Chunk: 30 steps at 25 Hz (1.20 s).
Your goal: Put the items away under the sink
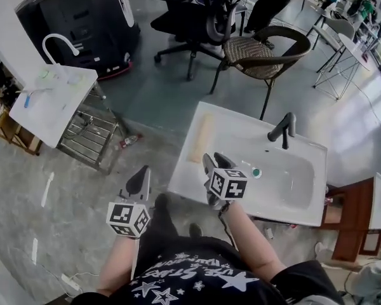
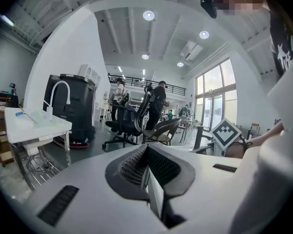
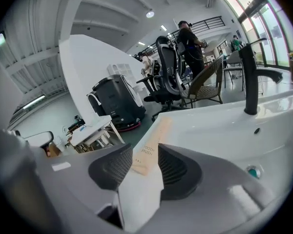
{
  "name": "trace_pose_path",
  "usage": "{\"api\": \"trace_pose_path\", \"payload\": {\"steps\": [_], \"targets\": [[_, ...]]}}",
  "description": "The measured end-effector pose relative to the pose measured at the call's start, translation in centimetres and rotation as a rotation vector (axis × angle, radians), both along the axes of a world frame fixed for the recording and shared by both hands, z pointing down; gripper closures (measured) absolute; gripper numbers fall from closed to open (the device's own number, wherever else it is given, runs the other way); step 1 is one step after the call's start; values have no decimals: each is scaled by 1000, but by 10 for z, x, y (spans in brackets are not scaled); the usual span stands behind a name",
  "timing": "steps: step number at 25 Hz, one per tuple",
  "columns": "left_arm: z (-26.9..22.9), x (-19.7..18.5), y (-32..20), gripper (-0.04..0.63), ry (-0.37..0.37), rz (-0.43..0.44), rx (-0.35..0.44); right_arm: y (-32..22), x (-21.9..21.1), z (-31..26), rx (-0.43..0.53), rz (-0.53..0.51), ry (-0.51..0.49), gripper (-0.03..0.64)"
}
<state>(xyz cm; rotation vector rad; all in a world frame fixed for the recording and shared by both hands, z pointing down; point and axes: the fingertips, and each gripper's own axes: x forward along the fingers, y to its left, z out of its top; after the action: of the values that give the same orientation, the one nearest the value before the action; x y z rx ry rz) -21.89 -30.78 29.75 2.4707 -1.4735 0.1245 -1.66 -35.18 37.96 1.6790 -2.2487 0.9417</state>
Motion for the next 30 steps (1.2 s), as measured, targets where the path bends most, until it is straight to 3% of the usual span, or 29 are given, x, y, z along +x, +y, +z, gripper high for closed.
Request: {"api": "trace_pose_path", "payload": {"steps": [2, 5, 11, 17, 22, 24, 30], "targets": [[11, -1, -21, 586, 9, 31, -25, -9, -11, 7, -25, -11, -1, 433], [21, 5, -54, 586, 10, 108, -46, -30, -13, 12, -53, 23, 34, 390], [31, 25, -107, 586, 2, 316, -62, -76, -9, 36, -161, 136, 117, 391], [44, 33, -131, 586, 18, 463, -102, -77, -1, 66, -282, 260, 220, 390], [61, 36, -147, 586, 7, 532, -121, -72, 6, 70, -283, 308, 267, 466], [63, 39, -151, 586, 4, 545, -123, -72, 8, 68, -274, 306, 270, 555], [65, 55, -143, 586, -3, 572, -140, -64, 9, 51, -211, 288, 191, 581]]}}
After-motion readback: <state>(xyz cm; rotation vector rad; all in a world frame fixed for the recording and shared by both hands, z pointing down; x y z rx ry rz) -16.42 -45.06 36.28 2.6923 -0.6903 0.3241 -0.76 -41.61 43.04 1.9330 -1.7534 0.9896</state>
